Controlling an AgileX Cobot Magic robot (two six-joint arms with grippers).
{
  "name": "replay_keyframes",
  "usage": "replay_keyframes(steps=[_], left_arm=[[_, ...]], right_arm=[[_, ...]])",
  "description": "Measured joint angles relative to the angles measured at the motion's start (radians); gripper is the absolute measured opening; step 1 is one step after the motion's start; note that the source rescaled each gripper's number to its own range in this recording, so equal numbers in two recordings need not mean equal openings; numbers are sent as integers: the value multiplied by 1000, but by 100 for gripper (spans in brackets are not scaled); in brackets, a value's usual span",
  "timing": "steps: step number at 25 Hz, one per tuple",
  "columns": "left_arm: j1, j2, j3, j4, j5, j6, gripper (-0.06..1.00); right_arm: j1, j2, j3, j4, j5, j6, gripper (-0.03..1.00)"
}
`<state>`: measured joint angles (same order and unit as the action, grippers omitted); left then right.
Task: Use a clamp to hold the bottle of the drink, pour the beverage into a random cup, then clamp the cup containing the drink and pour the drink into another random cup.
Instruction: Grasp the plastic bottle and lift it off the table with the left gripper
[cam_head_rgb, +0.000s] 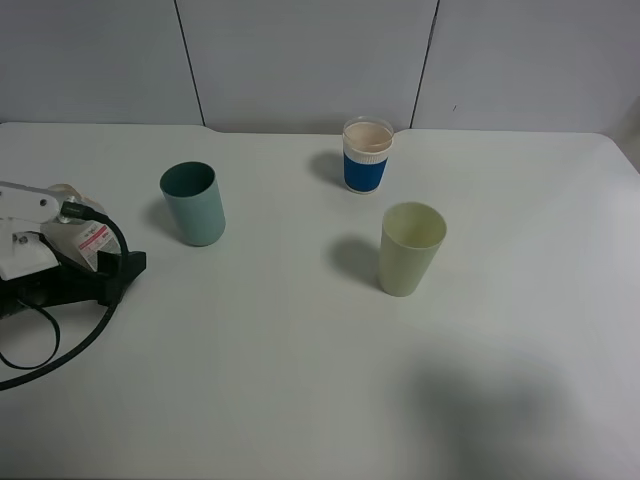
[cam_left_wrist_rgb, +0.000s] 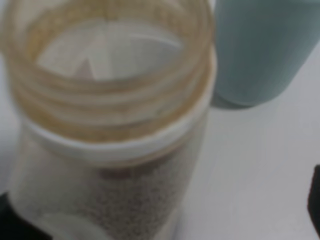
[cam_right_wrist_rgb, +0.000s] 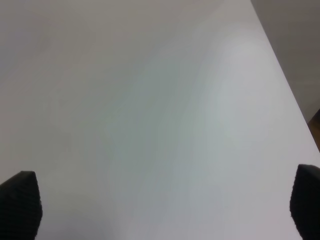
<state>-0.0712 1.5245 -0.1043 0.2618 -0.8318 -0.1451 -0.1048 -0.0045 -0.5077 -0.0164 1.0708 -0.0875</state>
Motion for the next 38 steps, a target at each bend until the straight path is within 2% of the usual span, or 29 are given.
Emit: replay_keyframes(steps=[4, 9, 15, 18, 20, 21, 22, 23, 24, 25, 26, 27, 38], left_arm=[[19, 71, -1, -3, -60, 39, 100], [67, 110, -1, 14, -86, 50, 100], [69, 121, -1, 67, -105, 81, 100], [69, 127, -1, 76, -112, 91, 95], [69, 133, -1, 83, -127, 96, 80], [70, 138, -1, 84, -139, 103, 59], [70, 138, -1, 84, -139, 103, 59], [71, 138, -1, 84, -142, 108, 47], [71, 138, -1, 84, -149, 123, 20], [71, 138, -1, 85, -150, 127, 6], [71, 138, -1, 85, -150, 127, 6], [71, 138, -1, 87, -150, 133, 0], [71, 138, -1, 88, -150, 137, 0]], right_arm=[[0, 0, 0, 0, 0, 0, 100], [0, 0, 0, 0, 0, 0, 100], [0, 0, 0, 0, 0, 0, 100], [0, 0, 0, 0, 0, 0, 100], [0, 0, 0, 0, 0, 0, 100], [0, 0, 0, 0, 0, 0, 100], [0, 0, 0, 0, 0, 0, 100], [0, 0, 0, 0, 0, 0, 100], [0, 0, 0, 0, 0, 0, 100], [0, 0, 0, 0, 0, 0, 100], [0, 0, 0, 0, 0, 0, 100], [0, 0, 0, 0, 0, 0, 100], [0, 0, 0, 0, 0, 0, 100]])
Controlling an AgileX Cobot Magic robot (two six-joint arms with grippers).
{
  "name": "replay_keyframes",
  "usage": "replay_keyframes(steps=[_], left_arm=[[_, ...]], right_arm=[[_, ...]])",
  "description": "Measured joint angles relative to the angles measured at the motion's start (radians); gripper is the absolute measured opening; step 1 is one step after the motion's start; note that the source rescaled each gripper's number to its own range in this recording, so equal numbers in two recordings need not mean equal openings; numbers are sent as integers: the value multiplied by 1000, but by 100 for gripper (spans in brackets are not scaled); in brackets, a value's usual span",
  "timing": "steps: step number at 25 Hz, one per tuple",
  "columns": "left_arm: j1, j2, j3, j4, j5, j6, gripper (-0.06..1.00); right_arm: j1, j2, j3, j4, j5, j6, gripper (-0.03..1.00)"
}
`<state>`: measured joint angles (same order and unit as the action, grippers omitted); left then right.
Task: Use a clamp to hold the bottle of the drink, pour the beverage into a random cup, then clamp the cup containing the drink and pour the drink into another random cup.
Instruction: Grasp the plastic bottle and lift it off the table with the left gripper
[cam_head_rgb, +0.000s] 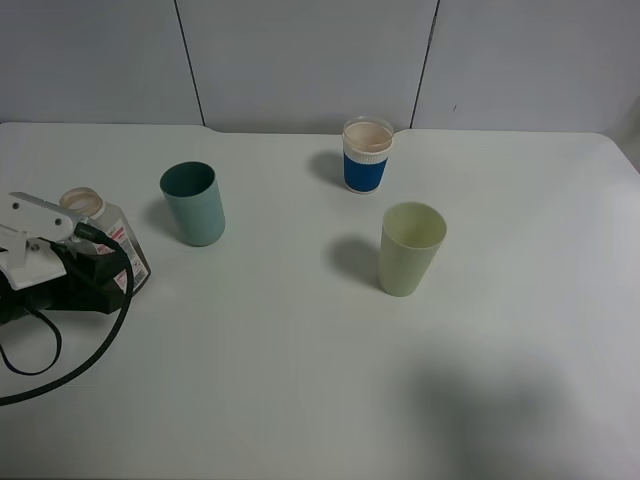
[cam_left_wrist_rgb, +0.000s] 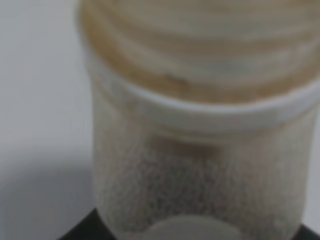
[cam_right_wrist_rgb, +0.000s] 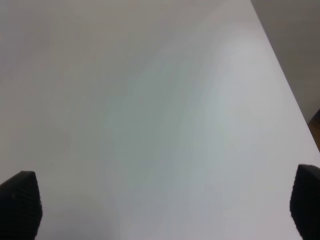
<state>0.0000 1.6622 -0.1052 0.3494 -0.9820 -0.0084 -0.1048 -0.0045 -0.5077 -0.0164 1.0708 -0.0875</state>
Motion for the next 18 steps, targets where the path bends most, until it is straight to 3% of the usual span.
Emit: replay_keyframes(steps=[12, 18], left_arm=[[0, -3, 38, -26, -51, 8, 0], [0, -100, 30, -73, 24, -15, 0]], right_arm=[[0, 0, 0, 0, 0, 0, 100], [0, 0, 0, 0, 0, 0, 100]])
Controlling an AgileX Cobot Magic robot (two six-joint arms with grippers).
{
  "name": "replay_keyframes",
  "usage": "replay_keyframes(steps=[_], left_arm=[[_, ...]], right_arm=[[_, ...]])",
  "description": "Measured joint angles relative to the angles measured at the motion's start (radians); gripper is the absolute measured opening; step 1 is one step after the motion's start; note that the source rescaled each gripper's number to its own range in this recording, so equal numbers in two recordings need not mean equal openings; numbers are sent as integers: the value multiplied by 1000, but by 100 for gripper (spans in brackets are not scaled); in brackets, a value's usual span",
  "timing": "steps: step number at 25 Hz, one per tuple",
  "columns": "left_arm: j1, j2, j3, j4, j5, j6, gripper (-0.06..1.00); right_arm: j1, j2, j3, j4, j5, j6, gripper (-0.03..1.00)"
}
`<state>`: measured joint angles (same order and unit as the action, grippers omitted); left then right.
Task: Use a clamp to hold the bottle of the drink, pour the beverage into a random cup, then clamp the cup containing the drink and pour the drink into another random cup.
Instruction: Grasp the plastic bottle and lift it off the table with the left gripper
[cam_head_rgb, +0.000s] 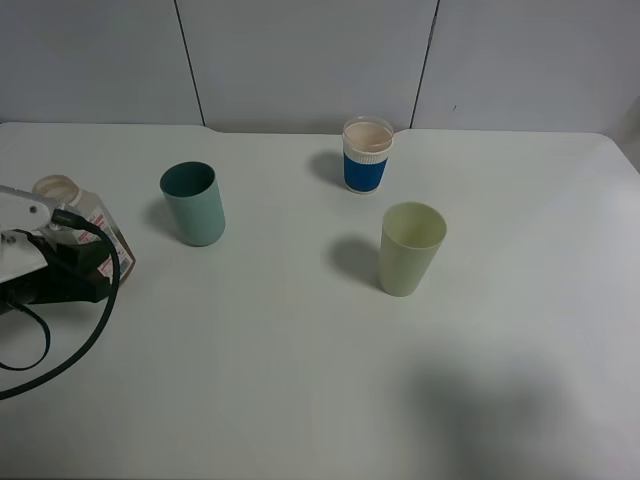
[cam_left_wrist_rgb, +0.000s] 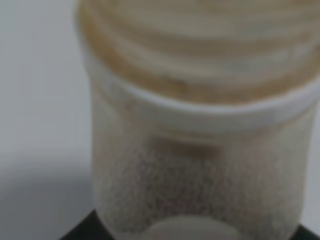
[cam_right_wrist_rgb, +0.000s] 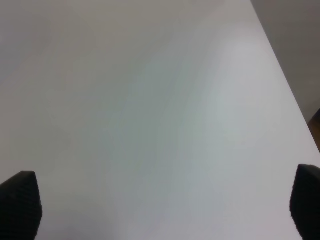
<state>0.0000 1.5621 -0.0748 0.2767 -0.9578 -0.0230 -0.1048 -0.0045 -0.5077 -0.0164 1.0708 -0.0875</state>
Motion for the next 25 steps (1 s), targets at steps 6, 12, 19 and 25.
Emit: replay_keyframes(steps=[6, 12, 19, 25], left_arm=[[0, -163, -46, -22, 195, -66, 0], [0, -293, -91, -48, 367, -106, 0], [-42, -391, -155, -408, 612, 113, 0], [-115, -404, -209, -796, 666, 496, 0]], right_arm=[[0, 0, 0, 0, 0, 0, 100], [0, 0, 0, 0, 0, 0, 100], [0, 0, 0, 0, 0, 0, 100], [0, 0, 0, 0, 0, 0, 100]])
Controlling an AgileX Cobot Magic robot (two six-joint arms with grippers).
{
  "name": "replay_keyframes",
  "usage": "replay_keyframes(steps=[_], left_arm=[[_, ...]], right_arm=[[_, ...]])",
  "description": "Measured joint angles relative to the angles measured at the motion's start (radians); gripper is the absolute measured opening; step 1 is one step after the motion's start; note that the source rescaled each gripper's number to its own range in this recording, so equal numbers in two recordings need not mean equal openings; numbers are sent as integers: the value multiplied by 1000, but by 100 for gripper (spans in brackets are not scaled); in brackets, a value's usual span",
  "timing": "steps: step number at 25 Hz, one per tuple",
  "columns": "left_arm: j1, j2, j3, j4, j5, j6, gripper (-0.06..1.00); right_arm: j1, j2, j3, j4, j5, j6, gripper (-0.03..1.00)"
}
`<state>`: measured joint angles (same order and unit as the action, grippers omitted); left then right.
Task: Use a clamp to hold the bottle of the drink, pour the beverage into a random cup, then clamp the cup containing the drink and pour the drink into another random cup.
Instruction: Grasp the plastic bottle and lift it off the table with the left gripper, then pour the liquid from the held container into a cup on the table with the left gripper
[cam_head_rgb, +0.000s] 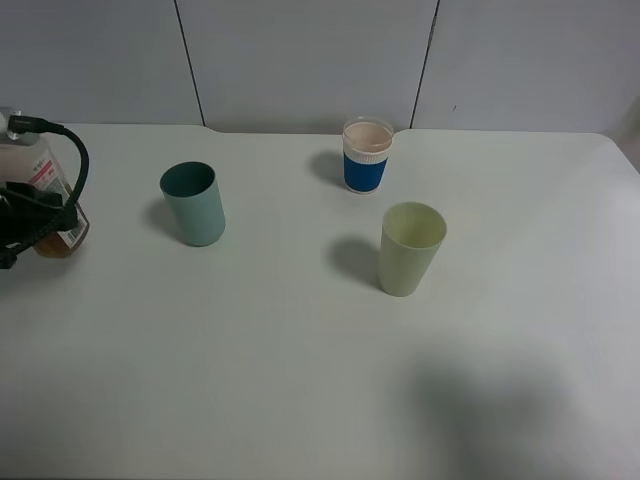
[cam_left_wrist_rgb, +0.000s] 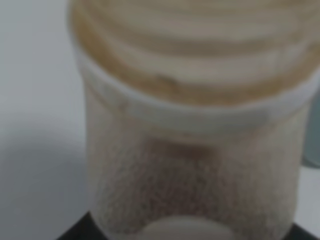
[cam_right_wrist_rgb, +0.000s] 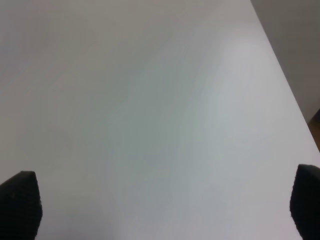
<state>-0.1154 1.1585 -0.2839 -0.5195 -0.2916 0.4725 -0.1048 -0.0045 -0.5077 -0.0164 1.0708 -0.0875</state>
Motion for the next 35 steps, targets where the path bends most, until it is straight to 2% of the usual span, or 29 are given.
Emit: replay_keyframes(steps=[5, 9, 11, 12, 16, 17, 18, 19, 23, 31, 35], left_arm=[[-87, -1, -14, -368, -38, 366, 0], [-219, -1, -14, -664, -180, 650, 0], [-286, -1, -17, -782, -258, 762, 0], [-346, -2, -31, -892, -333, 867, 0], [-461, -2, -95, -1088, -450, 1105, 0], [-483, 0, -111, -1121, -473, 1152, 0], [-483, 0, -111, -1121, -473, 1152, 0], [-527, 12, -139, -1173, -522, 1228, 0], [-585, 72, -194, -1219, -597, 1343, 0], [-650, 200, -302, -1223, -632, 1440, 0], [-699, 257, -350, -1184, -663, 1452, 0]], right_arm=[[0, 0, 0, 0, 0, 0, 100], [0, 0, 0, 0, 0, 0, 100], [0, 0, 0, 0, 0, 0, 100], [0, 0, 0, 0, 0, 0, 100], [0, 0, 0, 0, 0, 0, 100], [0, 0, 0, 0, 0, 0, 100], [0, 0, 0, 0, 0, 0, 100], [0, 0, 0, 0, 0, 0, 100], [0, 0, 0, 0, 0, 0, 100], [0, 0, 0, 0, 0, 0, 100], [0, 0, 0, 0, 0, 0, 100]])
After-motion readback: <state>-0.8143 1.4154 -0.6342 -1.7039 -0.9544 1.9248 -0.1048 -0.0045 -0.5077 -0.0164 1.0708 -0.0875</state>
